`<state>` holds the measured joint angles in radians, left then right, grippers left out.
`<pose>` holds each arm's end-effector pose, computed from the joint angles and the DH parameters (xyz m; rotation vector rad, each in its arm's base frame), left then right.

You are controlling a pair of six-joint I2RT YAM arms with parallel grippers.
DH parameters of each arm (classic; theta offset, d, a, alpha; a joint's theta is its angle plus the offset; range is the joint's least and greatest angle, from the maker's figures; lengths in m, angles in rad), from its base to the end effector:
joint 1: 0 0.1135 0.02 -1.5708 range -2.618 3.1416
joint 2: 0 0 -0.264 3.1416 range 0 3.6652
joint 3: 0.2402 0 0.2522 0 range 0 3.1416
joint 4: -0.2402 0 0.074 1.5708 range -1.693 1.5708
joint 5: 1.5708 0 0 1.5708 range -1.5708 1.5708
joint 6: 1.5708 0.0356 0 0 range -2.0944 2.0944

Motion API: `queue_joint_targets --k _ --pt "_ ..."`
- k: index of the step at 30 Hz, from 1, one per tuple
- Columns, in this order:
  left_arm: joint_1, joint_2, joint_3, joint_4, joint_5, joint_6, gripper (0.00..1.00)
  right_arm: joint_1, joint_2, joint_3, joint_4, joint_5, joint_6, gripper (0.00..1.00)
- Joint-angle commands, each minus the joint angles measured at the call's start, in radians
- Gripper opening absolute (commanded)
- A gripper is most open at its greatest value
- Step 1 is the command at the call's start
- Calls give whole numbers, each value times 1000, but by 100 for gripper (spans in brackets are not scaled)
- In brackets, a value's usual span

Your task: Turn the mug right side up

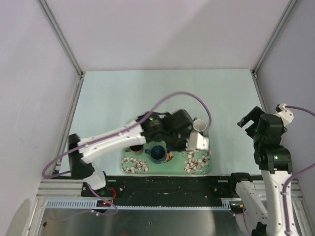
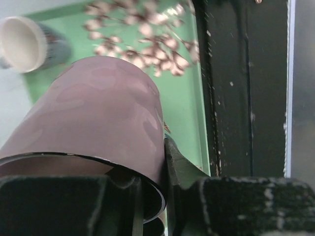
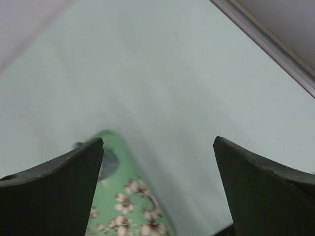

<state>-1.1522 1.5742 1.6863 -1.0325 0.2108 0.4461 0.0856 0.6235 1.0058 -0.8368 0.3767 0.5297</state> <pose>0.1247 -0.2986 0.3779 1.8895 1.7114 -0.5499 0.1075 -0.0039 0.3677 0.6650 1.8770 0.0147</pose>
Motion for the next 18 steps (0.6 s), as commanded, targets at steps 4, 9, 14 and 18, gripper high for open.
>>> queue_joint_targets --k 4,9,14,18 --pt "-100 159 -69 24 -23 253 0 -266 46 -96 -11 -245 -103 99" --pt "-112 239 -145 126 -3 284 0 -289 62 -102 1 -282 -133 99" --pt "-126 308 -202 210 -112 316 2 -291 35 -115 9 -298 -154 100" --pt "-129 328 -230 265 -178 335 18 -291 21 -133 27 -311 -159 99"
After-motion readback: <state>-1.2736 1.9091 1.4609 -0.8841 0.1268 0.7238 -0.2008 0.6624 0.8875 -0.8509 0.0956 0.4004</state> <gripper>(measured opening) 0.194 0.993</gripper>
